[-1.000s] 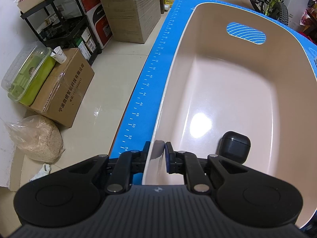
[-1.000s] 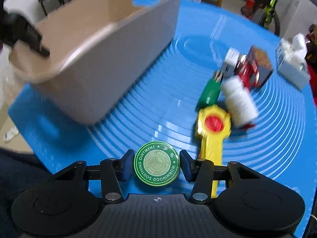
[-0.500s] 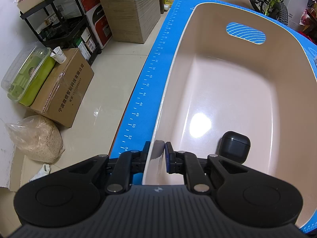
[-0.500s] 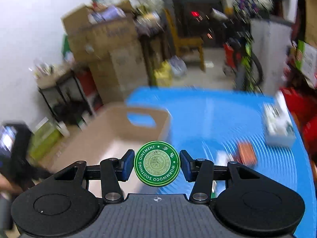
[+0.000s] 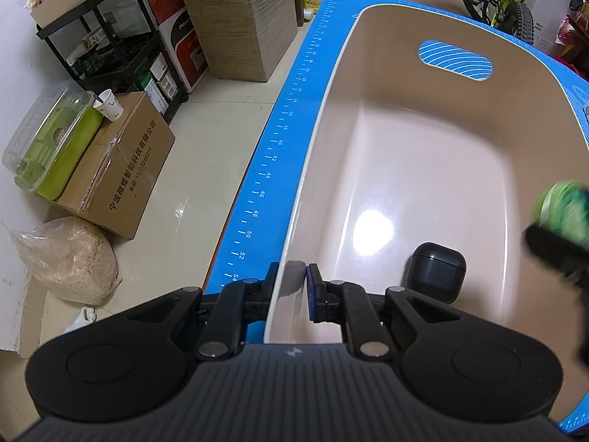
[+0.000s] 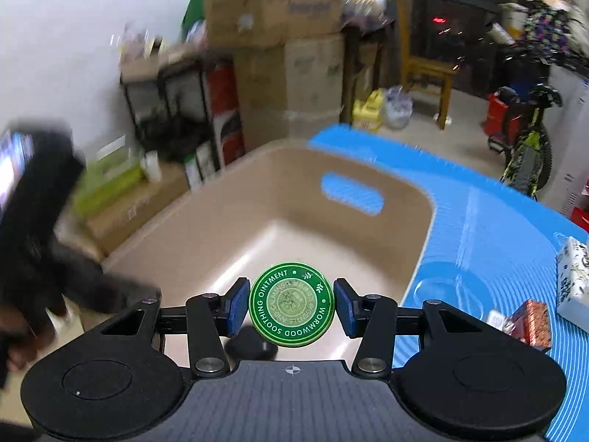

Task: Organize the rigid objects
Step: 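Carry the green tin into the basket and open the right tool, then grasp the yellow toy with the red knob using the right tool, then carry the yellow toy into the basket and release it from the right tool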

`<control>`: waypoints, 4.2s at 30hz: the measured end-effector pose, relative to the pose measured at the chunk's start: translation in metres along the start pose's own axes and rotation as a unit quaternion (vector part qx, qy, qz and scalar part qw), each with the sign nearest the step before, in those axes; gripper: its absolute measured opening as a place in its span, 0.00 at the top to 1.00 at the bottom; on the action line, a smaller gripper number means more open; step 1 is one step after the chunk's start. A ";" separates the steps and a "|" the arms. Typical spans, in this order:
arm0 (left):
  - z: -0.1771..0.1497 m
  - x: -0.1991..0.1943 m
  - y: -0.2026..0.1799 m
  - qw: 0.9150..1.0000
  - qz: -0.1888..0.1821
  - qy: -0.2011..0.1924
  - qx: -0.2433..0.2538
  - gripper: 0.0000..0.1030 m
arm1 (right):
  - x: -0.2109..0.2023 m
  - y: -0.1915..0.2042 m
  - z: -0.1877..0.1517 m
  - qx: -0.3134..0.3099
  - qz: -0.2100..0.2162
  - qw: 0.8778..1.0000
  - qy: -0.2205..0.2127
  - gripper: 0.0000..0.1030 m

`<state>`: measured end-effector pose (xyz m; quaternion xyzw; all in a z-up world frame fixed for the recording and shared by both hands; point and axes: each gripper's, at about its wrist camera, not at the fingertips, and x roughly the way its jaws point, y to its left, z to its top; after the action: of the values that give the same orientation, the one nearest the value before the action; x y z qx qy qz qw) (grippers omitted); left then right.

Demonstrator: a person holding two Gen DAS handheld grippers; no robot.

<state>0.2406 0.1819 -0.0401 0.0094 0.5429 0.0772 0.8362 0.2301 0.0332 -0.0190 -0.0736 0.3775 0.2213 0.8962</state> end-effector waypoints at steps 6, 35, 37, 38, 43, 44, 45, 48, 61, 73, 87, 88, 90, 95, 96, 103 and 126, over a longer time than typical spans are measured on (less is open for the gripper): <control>0.000 0.000 0.000 1.000 0.000 0.000 0.001 0.84 | 0.017 0.015 -0.005 -0.024 -0.003 0.999 0.036 0.47; 0.000 -0.001 -0.002 1.000 0.003 -0.001 0.004 0.84 | -0.043 -0.020 0.008 0.035 -0.019 0.999 -0.023 0.30; 0.000 -0.001 -0.002 1.000 0.003 -0.001 0.004 0.84 | -0.053 -0.031 0.007 0.048 -0.026 0.998 -0.031 0.30; 0.000 -0.001 -0.002 1.000 0.004 -0.001 0.004 0.84 | -0.059 -0.038 0.007 0.056 -0.030 0.997 -0.035 0.30; 0.000 -0.001 -0.002 1.000 0.004 -0.002 0.003 0.84 | -0.080 -0.066 -0.001 0.089 -0.060 0.993 -0.048 0.29; 0.000 -0.001 -0.002 1.000 0.004 -0.002 0.003 0.84 | -0.084 -0.073 -0.006 0.097 -0.066 0.992 -0.047 0.29; 0.000 -0.001 -0.001 1.000 0.004 -0.002 0.003 0.84 | -0.086 -0.079 -0.010 0.104 -0.072 0.991 -0.045 0.29; 0.000 -0.001 -0.002 1.000 0.004 -0.002 0.003 0.84 | -0.087 -0.099 -0.030 0.132 -0.093 0.986 -0.031 0.29; 0.000 -0.003 0.001 1.000 0.004 -0.002 -0.002 0.84 | -0.037 -0.137 -0.108 0.192 -0.136 0.965 0.118 0.29; 0.000 -0.003 0.000 1.000 0.004 -0.001 -0.002 0.84 | -0.003 -0.124 -0.123 0.184 -0.121 0.965 0.141 0.34; 0.000 -0.001 0.000 1.000 0.004 -0.001 -0.003 0.84 | -0.003 -0.115 -0.118 0.160 -0.107 0.974 0.122 0.51; 0.000 -0.001 0.000 1.000 0.004 -0.001 -0.003 0.84 | -0.007 -0.114 -0.116 0.160 -0.105 0.975 0.115 0.51; 0.000 -0.001 0.000 1.000 0.004 -0.001 -0.003 0.83 | -0.015 -0.113 -0.110 0.161 -0.101 0.977 0.100 0.52; 0.000 -0.001 0.000 1.000 0.004 -0.002 -0.003 0.84 | -0.035 -0.112 -0.095 0.165 -0.099 0.980 0.053 0.52; 0.000 -0.001 0.000 1.000 0.005 -0.002 -0.003 0.83 | -0.039 -0.113 -0.092 0.167 -0.100 0.980 0.045 0.52; 0.000 0.000 0.000 1.000 0.004 -0.001 -0.003 0.83 | -0.069 -0.118 -0.068 0.171 -0.102 0.980 -0.029 0.52; 0.002 -0.001 -0.002 1.000 0.010 -0.001 0.001 0.83 | -0.053 -0.059 0.026 0.085 0.022 0.989 -0.118 0.52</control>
<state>0.2423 0.1800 -0.0382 0.0157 0.5421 0.0849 0.8358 0.2409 -0.0293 0.0349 0.0373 0.2883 0.2149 0.9324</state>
